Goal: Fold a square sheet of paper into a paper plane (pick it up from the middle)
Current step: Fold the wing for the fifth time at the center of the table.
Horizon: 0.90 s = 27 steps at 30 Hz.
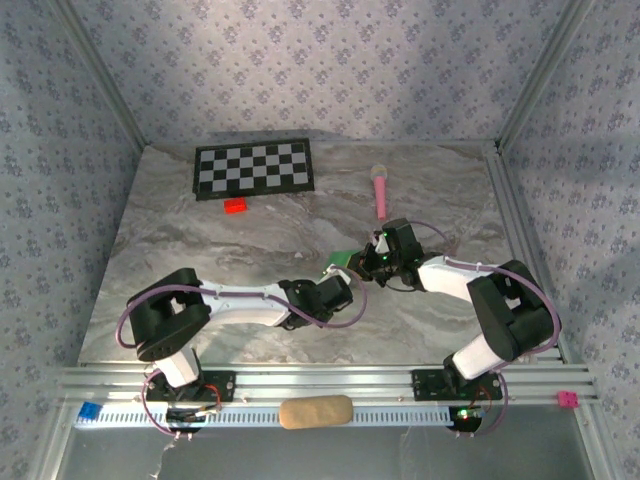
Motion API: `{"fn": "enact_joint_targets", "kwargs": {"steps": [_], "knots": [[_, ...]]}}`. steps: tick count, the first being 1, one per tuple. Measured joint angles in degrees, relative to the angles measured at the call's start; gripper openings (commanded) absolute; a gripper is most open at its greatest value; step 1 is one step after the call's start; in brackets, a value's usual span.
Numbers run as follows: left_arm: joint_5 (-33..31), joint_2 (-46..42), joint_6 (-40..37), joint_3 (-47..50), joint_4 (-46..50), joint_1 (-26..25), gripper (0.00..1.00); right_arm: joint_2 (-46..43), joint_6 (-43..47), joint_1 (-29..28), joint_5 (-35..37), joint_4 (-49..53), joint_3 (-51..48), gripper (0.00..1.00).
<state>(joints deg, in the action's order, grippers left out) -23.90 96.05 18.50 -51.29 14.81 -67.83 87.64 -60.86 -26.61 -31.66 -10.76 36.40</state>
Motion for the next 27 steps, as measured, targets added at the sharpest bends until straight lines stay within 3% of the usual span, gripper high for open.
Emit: {"fn": "enact_joint_targets", "kwargs": {"steps": [12, 19, 27], "knots": [[-0.39, -0.02, 0.15, 0.74, -0.94, -0.07, 0.08, -0.33, 0.02, 0.00, 0.00, 0.50, 0.00, 0.04], [0.52, -0.04, 0.17, 0.87, -1.44, -0.07, 0.01, -1.60, 0.59, 0.00, 0.79, 2.23, 0.00, 0.15], [11.67, -1.25, 1.57, 1.25, -3.19, 4.04, 0.01, -7.74, 5.09, 1.07, 5.20, 10.36, 0.02, 0.30]]}}
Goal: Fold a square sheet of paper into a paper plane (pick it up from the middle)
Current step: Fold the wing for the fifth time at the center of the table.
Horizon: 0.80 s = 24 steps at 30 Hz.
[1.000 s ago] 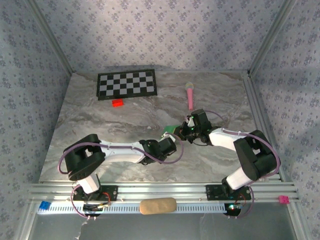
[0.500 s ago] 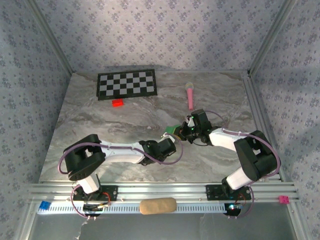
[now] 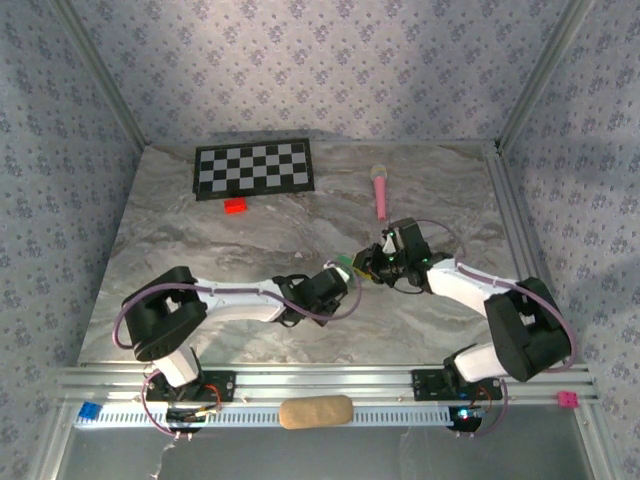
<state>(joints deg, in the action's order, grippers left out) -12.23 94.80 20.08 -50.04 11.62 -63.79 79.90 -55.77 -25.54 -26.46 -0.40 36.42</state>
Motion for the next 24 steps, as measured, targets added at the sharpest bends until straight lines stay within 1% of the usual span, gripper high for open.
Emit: {"fn": "enact_joint_targets", "kwargs": {"steps": [2, 5, 12, 18, 24], "knots": [[4.07, -0.31, 0.61, 0.00, -0.87, 1.97, 0.01, -1.88, 1.14, 0.55, 1.20, 2.25, 0.00, 0.33], [9.18, -0.31, 1.53, 0.00, -2.05, 4.33, 0.02, -4.79, 2.10, 1.36, 2.97, 4.70, -0.09, 0.34], [19.85, 0.55, 3.85, 0.02, -5.07, 7.34, 0.03, -11.50, 2.91, 2.89, 5.62, 7.52, -2.36, 0.37], [25.86, 2.95, 5.92, 0.02, -7.76, 8.70, 0.04, -13.60, 2.91, 3.08, 5.90, 8.46, -3.17, 0.37], [29.11, 4.96, 7.63, 0.04, -9.07, 9.42, 0.03, -13.81, 2.91, 3.06, 5.88, 8.44, -4.92, 0.36]]}}
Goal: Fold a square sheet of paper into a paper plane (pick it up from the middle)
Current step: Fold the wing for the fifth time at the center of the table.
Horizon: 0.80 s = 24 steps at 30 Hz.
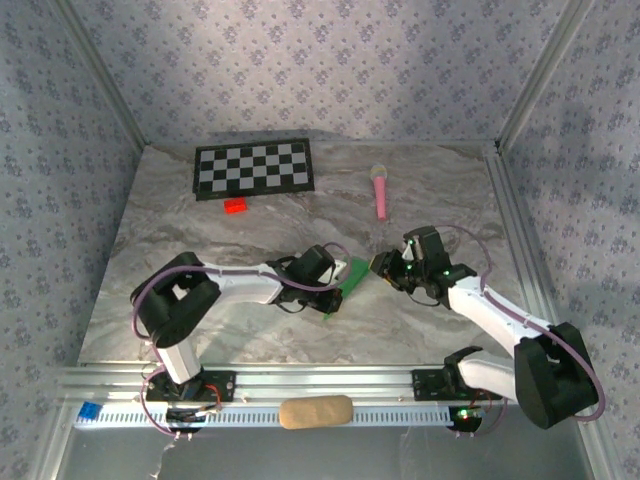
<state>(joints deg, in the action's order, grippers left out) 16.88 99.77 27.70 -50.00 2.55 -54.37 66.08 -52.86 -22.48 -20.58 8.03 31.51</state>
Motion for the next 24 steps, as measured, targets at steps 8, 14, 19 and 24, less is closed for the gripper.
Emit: {"fn": "enact_joint_targets", "kwargs": {"steps": [8, 14, 19, 24], "knots": [[4.17, 1.90, 2.45, 0.00, -2.75, 1.18, 0.03, 0.00, 0.02, -1.03, -0.83, -2.58, -3.02, 0.24], [8.33, 4.13, 5.53, -0.76, -5.66, 1.66, 0.03, 0.02, 0.02, -3.32, -0.59, -9.07, -7.39, 0.15], [11.74, 5.73, 8.66, -0.87, -8.57, 2.27, 0.03, 1.36, 0.90, -4.09, -1.44, -13.07, -8.11, 0.12], [15.28, 7.26, 12.00, -0.90, -11.39, 3.26, 0.02, 5.53, 1.03, -4.20, -3.50, -17.29, -8.11, 0.10]]}}
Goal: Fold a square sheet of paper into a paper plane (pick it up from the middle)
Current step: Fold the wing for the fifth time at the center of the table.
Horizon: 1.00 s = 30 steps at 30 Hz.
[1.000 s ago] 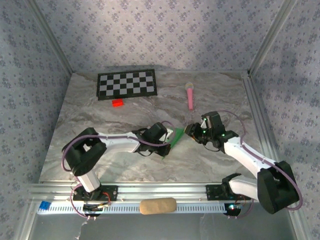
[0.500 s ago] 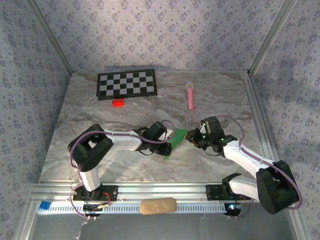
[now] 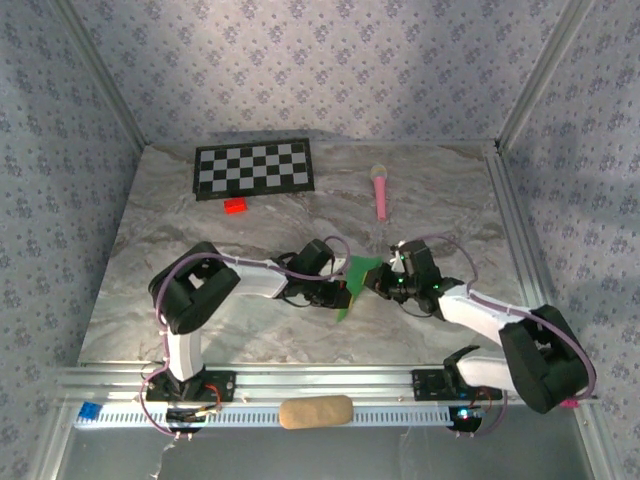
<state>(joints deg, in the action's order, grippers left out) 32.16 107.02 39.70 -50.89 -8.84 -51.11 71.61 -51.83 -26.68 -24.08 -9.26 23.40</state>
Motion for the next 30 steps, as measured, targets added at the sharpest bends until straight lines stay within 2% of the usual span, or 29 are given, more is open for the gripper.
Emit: {"fn": "enact_joint_targets", "kwargs": {"steps": [14, 22, 30], "knots": [[4.39, 2.19, 8.44, 1.79, -9.05, 1.11, 0.02, 5.75, -0.22, 1.05, -1.01, -5.55, 0.17, 0.10], [5.70, 2.82, 11.23, 2.91, -12.90, 1.49, 0.01, 6.21, -0.17, 3.23, -2.27, -7.61, 0.22, 0.11], [6.12, 3.39, 14.93, 5.05, -19.10, 1.53, 0.00, 4.57, 2.05, 2.91, -0.22, -9.33, -0.07, 0.11]]}}
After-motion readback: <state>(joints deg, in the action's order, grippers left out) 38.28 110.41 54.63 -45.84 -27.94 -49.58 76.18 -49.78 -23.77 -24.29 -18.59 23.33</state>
